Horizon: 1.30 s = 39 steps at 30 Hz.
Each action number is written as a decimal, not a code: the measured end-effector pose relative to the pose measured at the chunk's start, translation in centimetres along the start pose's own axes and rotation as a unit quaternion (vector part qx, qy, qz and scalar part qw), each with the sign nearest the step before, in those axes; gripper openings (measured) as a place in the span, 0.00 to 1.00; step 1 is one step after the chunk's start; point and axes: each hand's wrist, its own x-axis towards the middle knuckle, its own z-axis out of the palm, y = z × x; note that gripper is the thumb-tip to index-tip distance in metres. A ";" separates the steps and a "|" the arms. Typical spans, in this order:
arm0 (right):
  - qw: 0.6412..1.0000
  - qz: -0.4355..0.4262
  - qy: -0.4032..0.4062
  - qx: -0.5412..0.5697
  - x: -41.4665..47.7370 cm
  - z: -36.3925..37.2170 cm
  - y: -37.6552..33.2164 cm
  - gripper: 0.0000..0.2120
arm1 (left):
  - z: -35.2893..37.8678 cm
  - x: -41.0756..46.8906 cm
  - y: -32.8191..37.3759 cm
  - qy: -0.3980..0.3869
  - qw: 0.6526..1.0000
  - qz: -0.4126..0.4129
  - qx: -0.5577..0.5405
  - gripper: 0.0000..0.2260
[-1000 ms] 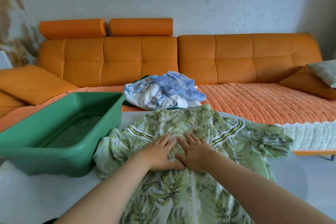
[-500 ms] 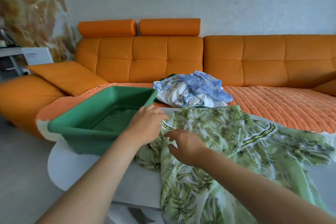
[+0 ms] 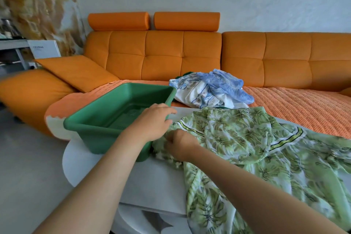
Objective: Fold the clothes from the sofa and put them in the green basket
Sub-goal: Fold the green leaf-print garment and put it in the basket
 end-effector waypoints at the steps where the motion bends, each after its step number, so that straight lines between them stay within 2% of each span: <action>1: 0.997 0.003 0.010 0.074 -0.1 -0.6 0.0 0.08 | -0.1 0.1 0.3 0.008 1.000 0.004 0.010 0.16; 4: 0.950 0.052 0.075 0.298 -0.4 -3.6 0.3 0.10 | -0.4 0.5 1.5 0.049 0.999 0.013 -0.007 0.16; 7: 0.887 0.089 0.109 0.439 -0.5 -7.5 1.8 0.14 | -0.2 1.2 3.0 0.048 0.997 0.021 -0.061 0.19; 8: 0.866 0.094 0.115 0.478 -0.7 -8.8 2.5 0.15 | 0.1 1.6 3.4 0.036 0.996 0.024 -0.081 0.23; 11: 0.828 0.123 0.144 0.528 -1.1 -11.9 5.0 0.15 | 1.0 2.8 4.9 -0.009 0.992 0.018 -0.128 0.42; 12: 0.814 0.140 0.152 0.543 -1.3 -12.6 6.2 0.15 | 1.4 3.4 5.4 -0.015 0.991 0.017 -0.133 0.46; 14: 0.788 0.169 0.152 0.572 -1.7 -13.7 8.7 0.17 | 2.6 4.6 6.3 -0.014 0.993 0.019 -0.119 0.47; 15: 0.786 0.187 0.149 0.571 -2.0 -14.1 10.0 0.18 | 3.3 5.2 6.7 -0.011 0.994 0.021 -0.105 0.45; 19: 0.810 0.295 0.169 0.478 -3.0 -14.4 16.1 0.13 | 5.8 7.0 7.8 -0.022 0.999 0.006 -0.049 0.30; 21: 0.822 0.348 0.171 0.416 -3.5 -14.4 19.1 0.14 | 7.3 7.7 8.3 -0.051 0.998 0.016 -0.031 0.23; 24: 0.876 0.369 0.173 0.256 -3.8 -14.3 21.6 0.20 | 9.4 8.5 9.0 -0.132 0.991 0.018 -0.008 0.28; 26: 0.923 0.323 0.196 0.073 -4.0 -13.6 22.3 0.25 | 10.7 8.9 9.5 -0.186 0.982 0.022 0.022 0.36; 29: 0.965 0.118 0.215 -0.095 -4.6 -12.3 21.7 0.24 | 12.2 9.1 9.8 -0.208 0.976 0.030 0.055 0.41; 31: 0.975 -0.019 0.167 -0.143 -5.1 -11.5 21.0 0.19 | 12.7 9.0 9.9 -0.190 0.978 0.043 0.068 0.38; 33: 0.974 -0.046 0.112 -0.191 -5.0 -10.7 20.9 0.15 | 12.6 8.7 9.7 -0.164 0.982 0.064 0.071 0.36; 35: 0.973 0.012 0.089 -0.215 -4.6 -10.3 21.1 0.13 | 12.2 8.4 9.2 -0.152 0.984 0.066 0.071 0.37; 37: 0.977 0.100 0.084 -0.167 -4.0 -10.5 21.3 0.06 | 11.8 8.1 8.5 -0.146 0.986 0.056 0.061 0.38; 39: 0.978 0.173 0.093 -0.066 -3.3 -11.4 21.3 0.11 | 11.5 7.9 7.9 -0.140 0.988 0.056 0.046 0.36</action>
